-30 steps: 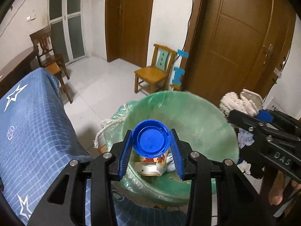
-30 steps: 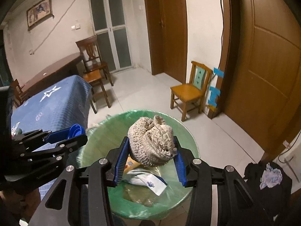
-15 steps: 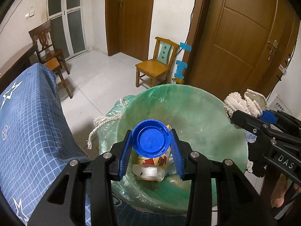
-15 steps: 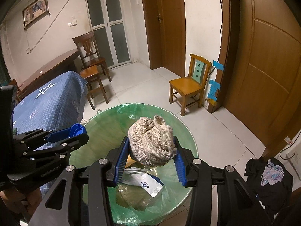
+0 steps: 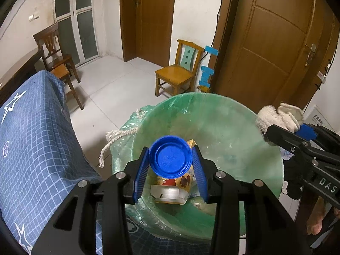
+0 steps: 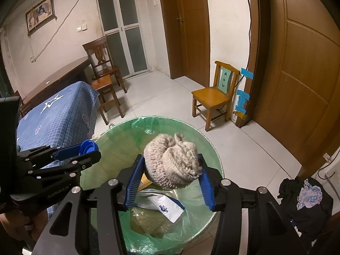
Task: Collect trash
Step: 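Open the left tool releasing the cap while the right tool drops the cloth ball into the bin, then move both open tools back toward the sponges on the table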
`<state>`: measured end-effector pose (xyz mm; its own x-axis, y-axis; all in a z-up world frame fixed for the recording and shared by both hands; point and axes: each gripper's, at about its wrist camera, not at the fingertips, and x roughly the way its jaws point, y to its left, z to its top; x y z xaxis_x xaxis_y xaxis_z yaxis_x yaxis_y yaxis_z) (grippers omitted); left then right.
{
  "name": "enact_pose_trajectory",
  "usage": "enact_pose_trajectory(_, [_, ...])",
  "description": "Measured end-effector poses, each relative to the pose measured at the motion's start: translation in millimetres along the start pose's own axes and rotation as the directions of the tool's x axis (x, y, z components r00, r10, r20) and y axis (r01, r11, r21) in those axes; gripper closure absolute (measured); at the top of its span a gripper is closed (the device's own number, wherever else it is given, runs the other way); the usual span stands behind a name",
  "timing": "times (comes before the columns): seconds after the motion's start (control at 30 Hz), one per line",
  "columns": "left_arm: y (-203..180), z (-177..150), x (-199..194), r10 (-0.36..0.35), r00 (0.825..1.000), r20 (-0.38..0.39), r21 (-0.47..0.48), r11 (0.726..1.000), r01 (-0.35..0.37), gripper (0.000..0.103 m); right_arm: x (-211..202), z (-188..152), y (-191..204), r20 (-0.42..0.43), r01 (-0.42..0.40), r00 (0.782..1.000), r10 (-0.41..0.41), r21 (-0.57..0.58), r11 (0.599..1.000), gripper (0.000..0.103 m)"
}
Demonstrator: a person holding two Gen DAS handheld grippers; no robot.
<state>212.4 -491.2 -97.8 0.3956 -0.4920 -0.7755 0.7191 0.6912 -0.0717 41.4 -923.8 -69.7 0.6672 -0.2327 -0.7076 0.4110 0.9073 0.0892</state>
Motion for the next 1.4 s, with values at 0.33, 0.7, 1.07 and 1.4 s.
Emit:
enact_pose_trajectory(0.33, [4, -3, 3, 0.003, 1.0, -0.005, -0.009, 1.0, -0.003, 0.037, -8, -2, -1, 0.027, 0.003, 1.0, -0.004, 0.017, 1.0, 0.045])
enact_pose_trajectory(0.7, [31, -27, -71, 0.023, 0.996, 0.089, -0.016, 1.0, -0.022, 0.037, -61, -9, 54, 0.162, -0.052, 0.985, 0.063, -0.071, 0.996, 0.037])
enact_pose_trajectory(1.07, [137, -88, -213, 0.159, 0.956, 0.247, -0.14, 0.982, -0.127, 0.037, -117, -21, 145, 0.245, -0.214, 0.936, 0.254, -0.179, 0.96, 0.019])
enact_pose_trajectory(1.4, [312, -218, -339, 0.501, 0.855, 0.13, -0.452, 0.798, -0.399, 0.033, -123, -38, 287, 0.086, -0.427, 0.87, 0.485, -0.357, 0.831, 0.018])
